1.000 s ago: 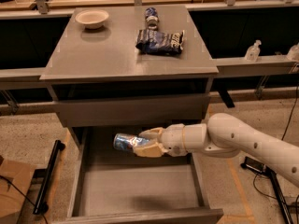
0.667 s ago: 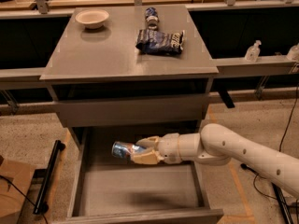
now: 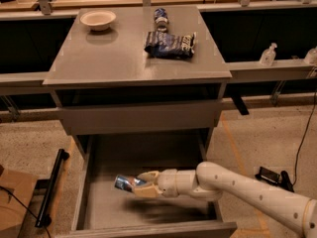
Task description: Place redbull can into middle drawer
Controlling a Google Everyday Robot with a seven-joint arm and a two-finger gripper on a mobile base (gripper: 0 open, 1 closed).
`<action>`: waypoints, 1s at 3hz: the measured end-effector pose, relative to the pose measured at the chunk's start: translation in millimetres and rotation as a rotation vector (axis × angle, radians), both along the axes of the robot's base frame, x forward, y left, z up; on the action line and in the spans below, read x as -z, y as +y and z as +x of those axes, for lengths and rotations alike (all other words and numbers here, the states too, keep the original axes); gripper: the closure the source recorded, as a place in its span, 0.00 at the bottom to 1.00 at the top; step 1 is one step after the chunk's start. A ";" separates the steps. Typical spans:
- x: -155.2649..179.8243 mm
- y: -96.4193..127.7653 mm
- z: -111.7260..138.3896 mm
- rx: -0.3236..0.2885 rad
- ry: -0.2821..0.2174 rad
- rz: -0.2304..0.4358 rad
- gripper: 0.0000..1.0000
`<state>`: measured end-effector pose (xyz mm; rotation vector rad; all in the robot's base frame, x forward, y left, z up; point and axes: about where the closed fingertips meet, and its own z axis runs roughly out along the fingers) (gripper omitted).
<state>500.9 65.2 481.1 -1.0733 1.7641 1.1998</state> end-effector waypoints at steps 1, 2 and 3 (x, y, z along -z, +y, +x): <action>52.8 9.3 -3.5 0.014 0.038 0.023 1.00; 104.6 17.7 -7.9 0.005 0.100 0.011 1.00; 110.4 16.0 -3.1 0.004 0.079 -0.006 0.82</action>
Offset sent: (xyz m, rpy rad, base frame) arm -0.0122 0.0233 -0.1686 -0.0137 0.1776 0.0035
